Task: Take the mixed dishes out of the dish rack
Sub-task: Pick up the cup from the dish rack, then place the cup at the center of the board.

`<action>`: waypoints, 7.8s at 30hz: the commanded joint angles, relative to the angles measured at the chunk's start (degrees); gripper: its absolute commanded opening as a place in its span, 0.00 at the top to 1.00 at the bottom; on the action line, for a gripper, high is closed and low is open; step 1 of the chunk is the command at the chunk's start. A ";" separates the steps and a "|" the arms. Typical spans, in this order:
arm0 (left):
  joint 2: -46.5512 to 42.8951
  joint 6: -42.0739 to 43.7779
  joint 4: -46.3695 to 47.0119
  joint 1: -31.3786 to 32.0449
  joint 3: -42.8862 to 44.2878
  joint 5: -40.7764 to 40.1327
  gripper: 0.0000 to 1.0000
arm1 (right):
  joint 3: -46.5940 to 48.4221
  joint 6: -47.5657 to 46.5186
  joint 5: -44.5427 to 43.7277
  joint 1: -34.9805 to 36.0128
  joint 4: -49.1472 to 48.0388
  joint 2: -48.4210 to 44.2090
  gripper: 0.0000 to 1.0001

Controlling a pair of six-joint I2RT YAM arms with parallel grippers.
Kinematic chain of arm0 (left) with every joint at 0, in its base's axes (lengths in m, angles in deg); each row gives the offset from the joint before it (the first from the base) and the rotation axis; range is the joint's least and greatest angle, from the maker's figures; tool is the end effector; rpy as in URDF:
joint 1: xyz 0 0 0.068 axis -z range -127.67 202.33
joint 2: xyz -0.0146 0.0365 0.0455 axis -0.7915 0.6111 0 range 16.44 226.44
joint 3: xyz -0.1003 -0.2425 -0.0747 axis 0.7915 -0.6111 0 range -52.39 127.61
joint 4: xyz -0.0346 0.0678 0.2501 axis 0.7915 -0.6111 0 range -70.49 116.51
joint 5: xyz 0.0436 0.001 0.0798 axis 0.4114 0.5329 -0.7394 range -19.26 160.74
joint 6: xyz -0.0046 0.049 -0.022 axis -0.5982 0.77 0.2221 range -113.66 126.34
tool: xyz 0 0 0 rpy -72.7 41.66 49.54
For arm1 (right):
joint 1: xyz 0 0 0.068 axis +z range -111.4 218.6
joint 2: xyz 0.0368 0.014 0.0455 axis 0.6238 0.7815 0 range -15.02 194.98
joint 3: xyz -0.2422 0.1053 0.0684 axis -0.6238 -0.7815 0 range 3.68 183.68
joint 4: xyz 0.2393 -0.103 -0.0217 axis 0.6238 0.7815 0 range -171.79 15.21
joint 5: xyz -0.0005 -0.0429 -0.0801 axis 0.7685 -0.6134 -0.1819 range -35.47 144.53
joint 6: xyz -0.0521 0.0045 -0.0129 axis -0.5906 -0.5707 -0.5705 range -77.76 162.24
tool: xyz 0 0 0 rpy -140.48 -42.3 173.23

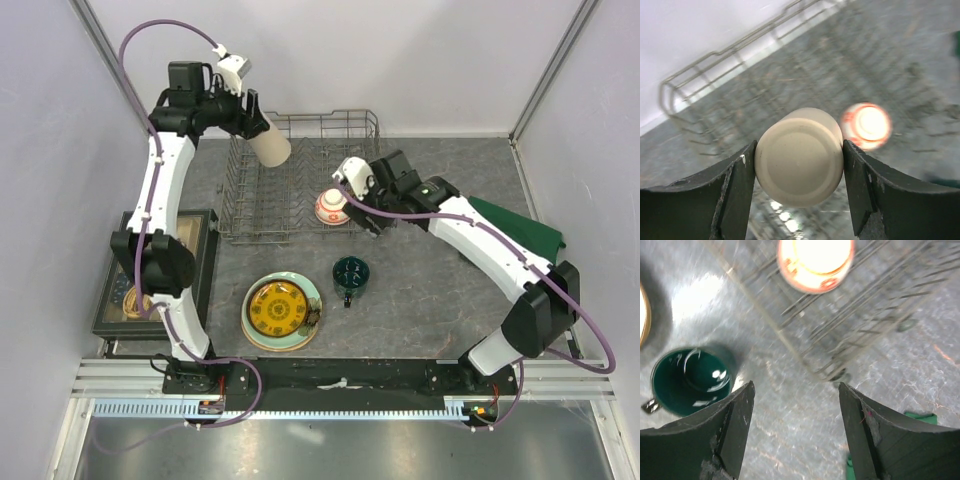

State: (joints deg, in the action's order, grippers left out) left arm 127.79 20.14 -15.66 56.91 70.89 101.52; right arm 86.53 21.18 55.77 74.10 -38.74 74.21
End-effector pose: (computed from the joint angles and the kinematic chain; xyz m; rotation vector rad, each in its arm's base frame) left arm 0.4309 -0.0529 0.4161 0.6394 1.9470 -0.4620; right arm 0.2746 0.1968 0.3267 -1.1636 2.1423 0.1394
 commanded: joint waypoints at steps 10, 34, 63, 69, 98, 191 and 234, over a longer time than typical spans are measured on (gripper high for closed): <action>-14.49 -27.50 15.09 -3.79 -17.98 35.91 0.98 | -2.16 13.05 17.82 -11.24 -21.59 -6.35 0.21; -19.24 -86.48 85.05 -4.49 -46.20 38.65 0.98 | -7.61 33.80 36.91 -12.39 -48.14 -5.39 0.35; -23.63 -92.55 92.45 -3.44 -57.01 33.99 0.99 | -2.87 35.21 36.73 -8.00 -51.31 1.38 0.38; -24.95 -90.97 91.13 -2.30 -58.86 33.46 0.98 | -2.17 35.03 37.09 -7.03 -51.31 2.17 0.40; -26.80 -85.26 86.03 -2.12 -61.58 33.46 0.38 | -3.13 32.75 37.17 -7.12 -49.64 0.24 1.00; -23.02 -0.09 4.73 -7.83 -36.98 11.14 0.01 | 2.67 -8.12 4.30 -8.35 27.70 8.15 1.00; -23.90 1.14 4.64 -7.92 -38.73 11.31 0.01 | 4.51 -8.82 2.37 -5.54 32.10 12.28 0.96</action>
State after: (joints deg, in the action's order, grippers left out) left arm 105.38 18.52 -11.14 49.19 31.66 112.82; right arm 90.02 12.44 58.57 68.14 -7.33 86.21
